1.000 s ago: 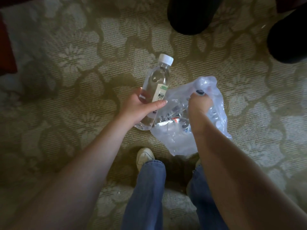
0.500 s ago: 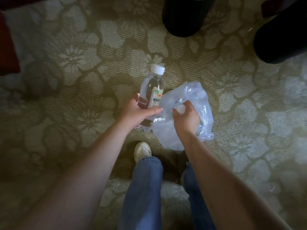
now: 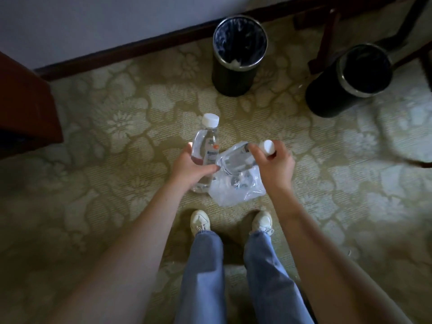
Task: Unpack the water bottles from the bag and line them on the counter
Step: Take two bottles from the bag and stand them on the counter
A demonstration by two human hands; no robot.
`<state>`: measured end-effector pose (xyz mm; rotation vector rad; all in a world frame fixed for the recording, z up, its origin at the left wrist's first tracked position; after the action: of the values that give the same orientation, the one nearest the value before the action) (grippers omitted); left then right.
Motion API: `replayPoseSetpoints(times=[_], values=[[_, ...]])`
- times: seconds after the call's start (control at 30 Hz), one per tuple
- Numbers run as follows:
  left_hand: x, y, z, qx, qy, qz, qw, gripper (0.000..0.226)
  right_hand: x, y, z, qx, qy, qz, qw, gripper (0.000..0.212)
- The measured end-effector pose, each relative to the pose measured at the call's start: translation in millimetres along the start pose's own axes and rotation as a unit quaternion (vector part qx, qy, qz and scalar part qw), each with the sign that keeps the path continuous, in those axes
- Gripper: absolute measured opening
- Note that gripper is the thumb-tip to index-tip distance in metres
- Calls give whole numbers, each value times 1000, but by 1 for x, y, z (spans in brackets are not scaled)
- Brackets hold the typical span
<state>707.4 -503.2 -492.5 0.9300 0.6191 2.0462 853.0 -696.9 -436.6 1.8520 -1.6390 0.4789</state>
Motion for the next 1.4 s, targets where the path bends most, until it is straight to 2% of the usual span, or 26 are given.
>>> replayPoseSetpoints(times=[0.13,0.23,0.4,0.47,0.6,0.73,0.9,1.07,1.3,1.4], values=[[21,42,71,-42,17,0,999,56,55,1,-60,-13,-59,9,998,39],[43,72,122,-66,43,15,997,60,93,6,-113,3,-109,21,994,30],[76,128,191,-125,81,36,988,56,144,16,-188,37,-164,-14,986,19],[88,152,207,-136,108,43,984,61,165,19,-212,45,-195,-26,979,15],[120,204,233,-161,155,102,969,60,193,22,-268,83,-230,-66,967,19],[161,251,243,-167,203,174,949,52,196,43,-341,156,-239,-129,950,25],[237,302,235,-194,241,247,918,46,181,103,-427,263,-229,-174,921,25],[341,337,190,-215,281,317,880,50,140,191,-506,345,-236,-210,884,24],[470,337,72,-200,302,388,848,44,24,306,-566,392,-230,-262,851,23],[515,322,28,-177,318,402,840,49,-38,347,-587,403,-214,-298,838,24]])
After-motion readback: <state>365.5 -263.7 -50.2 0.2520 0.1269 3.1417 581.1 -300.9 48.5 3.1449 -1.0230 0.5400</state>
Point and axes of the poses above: each hand's wrist, its own y-axis away from the middle knuckle, its own x-axis out of the back of the hand, z = x × y, the point moved 9 cm from there along -y, towards the middle knuckle, and after that the axes turned 8 degrees about z, right-handed, at the moved point
